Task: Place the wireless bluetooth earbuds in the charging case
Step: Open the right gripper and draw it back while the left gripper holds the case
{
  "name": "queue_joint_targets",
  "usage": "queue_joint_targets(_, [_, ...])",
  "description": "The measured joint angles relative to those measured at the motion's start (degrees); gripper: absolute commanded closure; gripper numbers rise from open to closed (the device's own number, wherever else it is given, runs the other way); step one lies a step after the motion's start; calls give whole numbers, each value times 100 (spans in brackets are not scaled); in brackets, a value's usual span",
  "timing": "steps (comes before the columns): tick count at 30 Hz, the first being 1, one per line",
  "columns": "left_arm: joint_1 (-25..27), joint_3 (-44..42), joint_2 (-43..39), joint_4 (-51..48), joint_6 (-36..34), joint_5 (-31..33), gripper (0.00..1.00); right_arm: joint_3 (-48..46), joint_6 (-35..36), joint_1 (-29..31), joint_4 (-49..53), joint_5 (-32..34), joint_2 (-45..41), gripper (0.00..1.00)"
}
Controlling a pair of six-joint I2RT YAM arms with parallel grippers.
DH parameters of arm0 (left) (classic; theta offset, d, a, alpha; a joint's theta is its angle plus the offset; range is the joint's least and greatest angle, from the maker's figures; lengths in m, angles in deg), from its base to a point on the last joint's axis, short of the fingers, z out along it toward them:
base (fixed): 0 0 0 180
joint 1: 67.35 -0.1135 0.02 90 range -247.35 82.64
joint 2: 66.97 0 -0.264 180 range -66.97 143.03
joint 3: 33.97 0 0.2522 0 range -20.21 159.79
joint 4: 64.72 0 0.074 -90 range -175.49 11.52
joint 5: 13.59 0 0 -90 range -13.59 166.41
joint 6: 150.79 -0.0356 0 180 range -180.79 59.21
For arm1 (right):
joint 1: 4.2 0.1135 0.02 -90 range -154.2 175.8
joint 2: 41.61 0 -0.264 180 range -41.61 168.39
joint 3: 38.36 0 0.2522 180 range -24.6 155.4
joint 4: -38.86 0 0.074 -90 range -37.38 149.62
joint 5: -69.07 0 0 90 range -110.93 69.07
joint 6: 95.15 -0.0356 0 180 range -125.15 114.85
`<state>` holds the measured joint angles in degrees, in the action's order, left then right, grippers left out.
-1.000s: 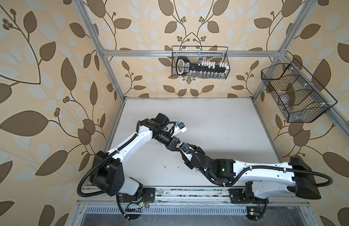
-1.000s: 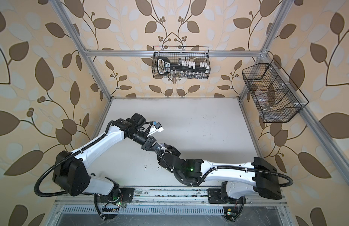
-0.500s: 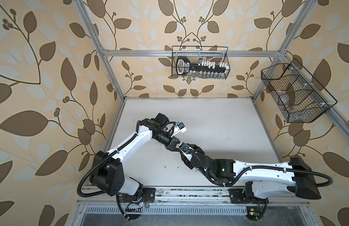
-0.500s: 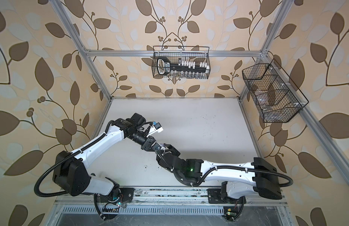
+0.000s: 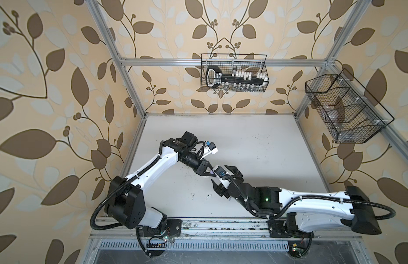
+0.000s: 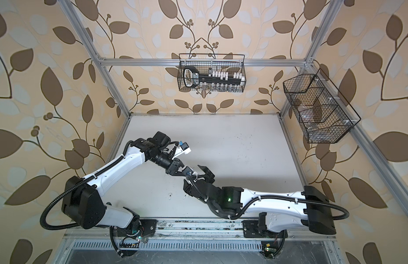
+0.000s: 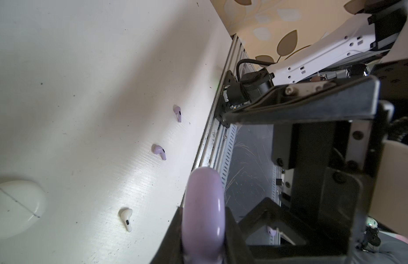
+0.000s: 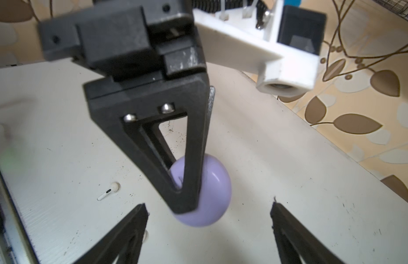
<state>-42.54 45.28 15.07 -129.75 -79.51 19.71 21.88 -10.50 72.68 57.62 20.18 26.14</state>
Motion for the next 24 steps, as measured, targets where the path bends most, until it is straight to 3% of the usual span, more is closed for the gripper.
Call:
queue_joint_targets(4, [0, 0, 199, 442, 225, 173, 100, -221, -516, 28, 374, -15, -728, 13])
queue_joint_targets(11, [-2, -44, 533, 1300, 629, 238, 100, -409, -1558, -560, 1001, -457, -1578, 13])
queue_joint_targets(24, [37, -1547, 31, 3254, 907, 662, 100, -706, -2785, -2033, 1331, -1899, -1628, 17])
